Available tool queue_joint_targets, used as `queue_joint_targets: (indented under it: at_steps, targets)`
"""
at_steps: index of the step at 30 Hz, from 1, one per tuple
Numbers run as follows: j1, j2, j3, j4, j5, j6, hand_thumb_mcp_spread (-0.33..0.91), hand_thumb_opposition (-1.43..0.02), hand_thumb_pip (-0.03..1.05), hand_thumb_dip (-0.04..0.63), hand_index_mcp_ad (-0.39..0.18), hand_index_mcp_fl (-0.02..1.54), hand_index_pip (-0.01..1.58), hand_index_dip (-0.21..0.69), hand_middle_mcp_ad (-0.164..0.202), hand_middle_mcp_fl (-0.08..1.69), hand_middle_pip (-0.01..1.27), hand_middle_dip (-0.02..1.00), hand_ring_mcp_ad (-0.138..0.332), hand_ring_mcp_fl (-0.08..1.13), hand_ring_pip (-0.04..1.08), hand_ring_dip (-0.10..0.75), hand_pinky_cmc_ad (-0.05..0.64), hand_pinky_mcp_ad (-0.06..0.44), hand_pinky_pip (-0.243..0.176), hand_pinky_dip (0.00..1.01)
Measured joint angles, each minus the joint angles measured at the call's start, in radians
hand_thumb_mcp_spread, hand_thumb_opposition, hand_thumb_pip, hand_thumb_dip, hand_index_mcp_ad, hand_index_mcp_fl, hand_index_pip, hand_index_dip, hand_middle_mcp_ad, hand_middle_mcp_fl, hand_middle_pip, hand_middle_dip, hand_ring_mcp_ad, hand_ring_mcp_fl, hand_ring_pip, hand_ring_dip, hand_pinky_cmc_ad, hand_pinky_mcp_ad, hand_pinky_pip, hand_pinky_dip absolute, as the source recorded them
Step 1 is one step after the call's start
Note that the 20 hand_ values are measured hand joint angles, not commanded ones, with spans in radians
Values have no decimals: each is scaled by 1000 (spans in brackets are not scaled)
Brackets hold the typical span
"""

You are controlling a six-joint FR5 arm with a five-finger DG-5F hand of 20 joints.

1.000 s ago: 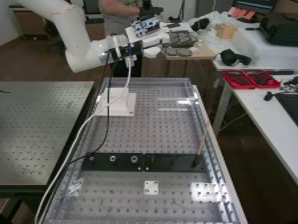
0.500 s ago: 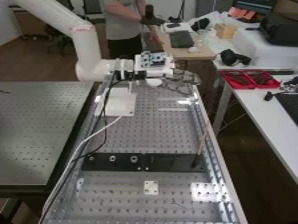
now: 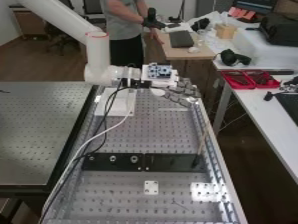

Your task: Grab the paper clip and place it in the clear container

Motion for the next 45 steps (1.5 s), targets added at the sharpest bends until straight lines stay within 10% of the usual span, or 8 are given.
queue_joint_targets:
  at_steps: [8, 14, 21, 45]
  targets:
    - [-5, -22, 36, -72, -23, 25, 534, -937, 581, 298, -152, 539, 1428, 147, 77, 173, 124, 173, 101, 14, 96, 87, 325, 272, 21, 192]
    - [-14, -7, 35, -112, -49, 43, 443, -846, 634, 298, -155, 124, 1281, 91, 75, 45, 124, 173, 101, 0, 98, 87, 325, 272, 2, 216]
    - [-28, 39, 2, -110, -62, 43, 335, -771, 648, 267, -152, 23, 1094, 16, 75, 7, 124, 173, 101, 2, 98, 87, 325, 272, -61, 354]
    - [-126, 447, -59, -348, -176, -50, 248, -719, 572, 209, -105, 56, 194, 147, 75, 10, 124, 173, 120, 2, 70, 87, 365, 274, -108, 410]
